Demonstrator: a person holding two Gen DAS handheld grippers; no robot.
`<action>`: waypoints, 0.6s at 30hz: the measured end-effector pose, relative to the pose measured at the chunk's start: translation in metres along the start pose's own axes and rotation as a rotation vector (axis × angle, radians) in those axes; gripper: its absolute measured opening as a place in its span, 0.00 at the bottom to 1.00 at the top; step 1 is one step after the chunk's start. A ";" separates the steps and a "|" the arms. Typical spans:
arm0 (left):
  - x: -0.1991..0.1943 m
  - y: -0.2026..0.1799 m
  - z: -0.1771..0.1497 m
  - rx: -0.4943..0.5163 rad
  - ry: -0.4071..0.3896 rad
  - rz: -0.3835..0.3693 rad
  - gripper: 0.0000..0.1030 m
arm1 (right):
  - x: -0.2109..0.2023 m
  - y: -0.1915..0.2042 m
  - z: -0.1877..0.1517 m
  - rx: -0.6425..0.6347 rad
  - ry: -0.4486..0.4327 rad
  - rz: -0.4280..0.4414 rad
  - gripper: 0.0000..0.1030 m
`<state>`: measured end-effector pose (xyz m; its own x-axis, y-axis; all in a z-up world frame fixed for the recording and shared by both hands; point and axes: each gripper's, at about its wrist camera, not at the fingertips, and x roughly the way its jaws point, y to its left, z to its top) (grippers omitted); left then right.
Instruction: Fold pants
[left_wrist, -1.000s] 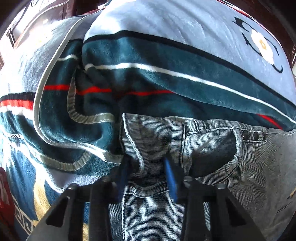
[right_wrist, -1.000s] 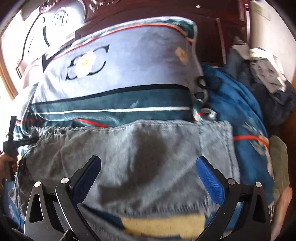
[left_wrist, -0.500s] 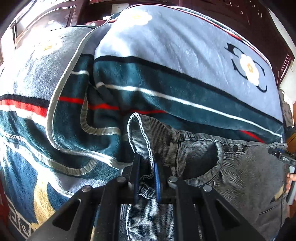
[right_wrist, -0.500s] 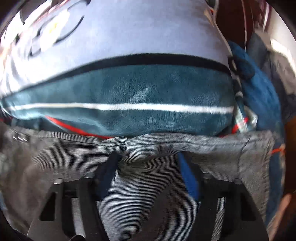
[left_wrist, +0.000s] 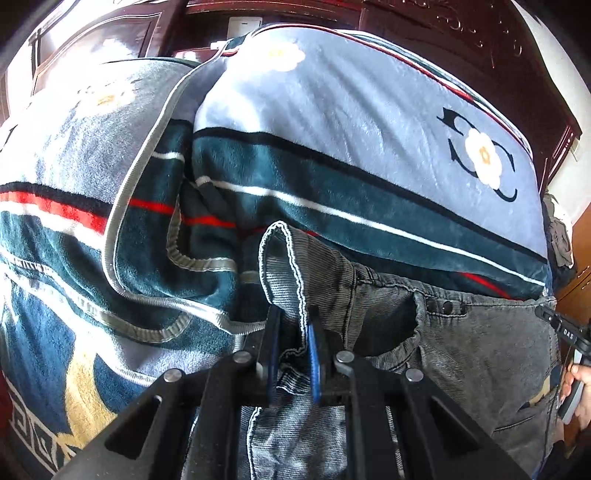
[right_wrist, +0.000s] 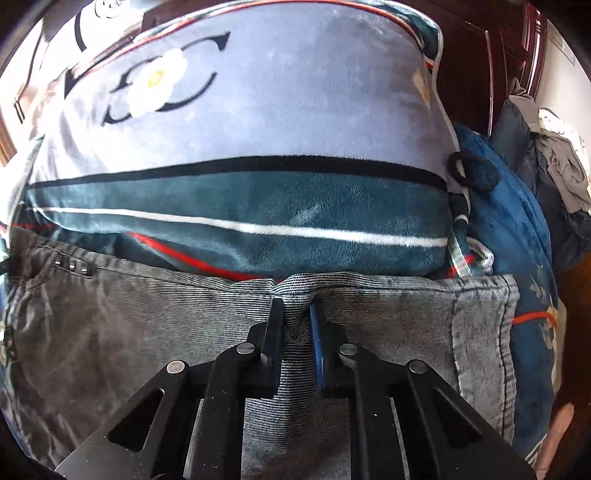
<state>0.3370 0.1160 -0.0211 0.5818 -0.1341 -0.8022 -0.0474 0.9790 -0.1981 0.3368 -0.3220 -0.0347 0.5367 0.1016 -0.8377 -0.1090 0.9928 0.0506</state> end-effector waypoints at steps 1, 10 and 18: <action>-0.003 0.001 -0.001 -0.002 -0.004 -0.004 0.14 | -0.008 -0.002 -0.005 0.007 -0.015 0.017 0.11; -0.014 0.004 -0.013 -0.005 -0.016 -0.041 0.11 | -0.035 -0.006 -0.020 0.030 -0.066 0.078 0.11; -0.030 -0.008 -0.025 0.040 -0.030 -0.056 0.09 | -0.043 -0.001 -0.025 0.046 -0.087 0.089 0.11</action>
<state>0.2999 0.1089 -0.0095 0.6067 -0.1850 -0.7731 0.0183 0.9756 -0.2190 0.2931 -0.3293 -0.0122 0.5972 0.1924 -0.7786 -0.1216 0.9813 0.1493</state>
